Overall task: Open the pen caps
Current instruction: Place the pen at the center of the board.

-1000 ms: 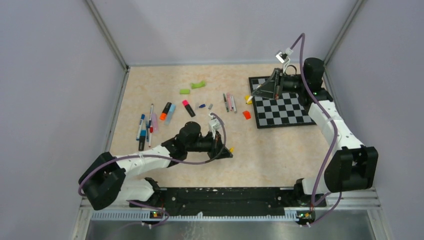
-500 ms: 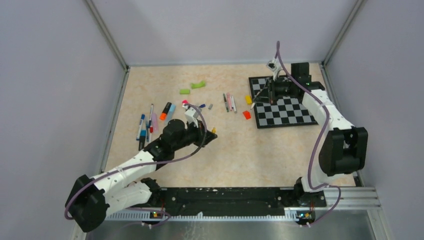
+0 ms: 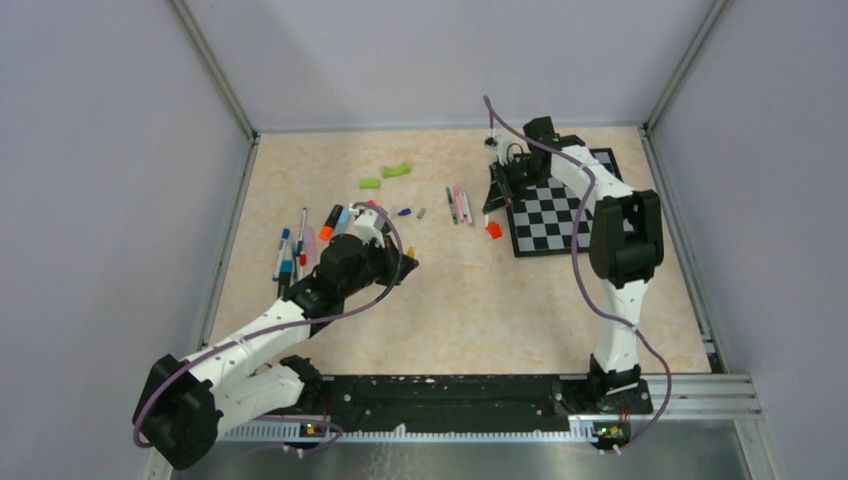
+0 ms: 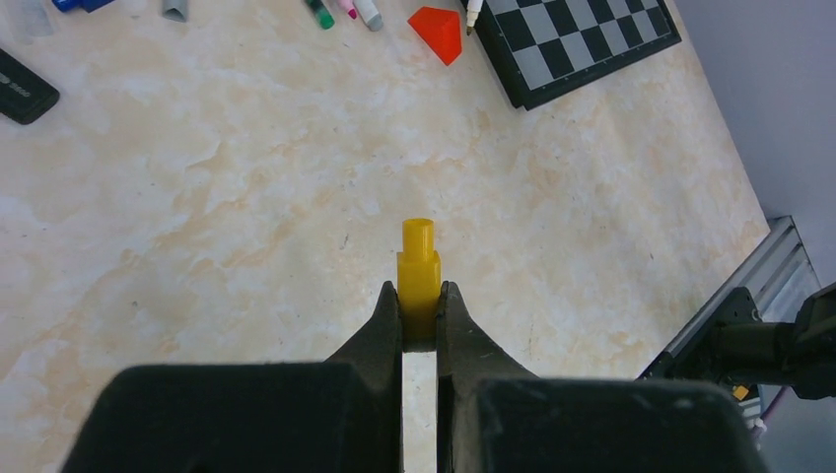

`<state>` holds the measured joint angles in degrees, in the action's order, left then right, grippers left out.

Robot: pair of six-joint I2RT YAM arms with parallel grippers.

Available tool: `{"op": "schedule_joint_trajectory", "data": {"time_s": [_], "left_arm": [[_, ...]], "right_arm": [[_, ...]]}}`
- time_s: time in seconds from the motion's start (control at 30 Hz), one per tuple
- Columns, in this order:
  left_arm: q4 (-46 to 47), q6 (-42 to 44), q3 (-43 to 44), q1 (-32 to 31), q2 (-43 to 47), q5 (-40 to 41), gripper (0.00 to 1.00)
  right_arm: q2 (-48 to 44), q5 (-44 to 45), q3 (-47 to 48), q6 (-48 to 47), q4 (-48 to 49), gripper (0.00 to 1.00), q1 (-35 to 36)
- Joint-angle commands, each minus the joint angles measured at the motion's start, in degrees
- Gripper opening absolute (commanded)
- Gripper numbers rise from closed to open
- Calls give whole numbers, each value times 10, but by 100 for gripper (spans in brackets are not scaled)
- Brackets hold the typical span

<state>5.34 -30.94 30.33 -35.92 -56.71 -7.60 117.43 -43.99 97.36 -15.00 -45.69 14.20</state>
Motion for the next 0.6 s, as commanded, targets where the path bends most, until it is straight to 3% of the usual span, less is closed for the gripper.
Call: {"op": "schedule_joint_trajectory", "data": {"time_s": [0.0,0.57], "left_arm": [[4,22,6,10,18,19,0],[22,42,-7,33,13,1,0]], "right_arm": [[44,21,75,-2,-39,9,6],[185,30,231,14,-89,11,18]]}}
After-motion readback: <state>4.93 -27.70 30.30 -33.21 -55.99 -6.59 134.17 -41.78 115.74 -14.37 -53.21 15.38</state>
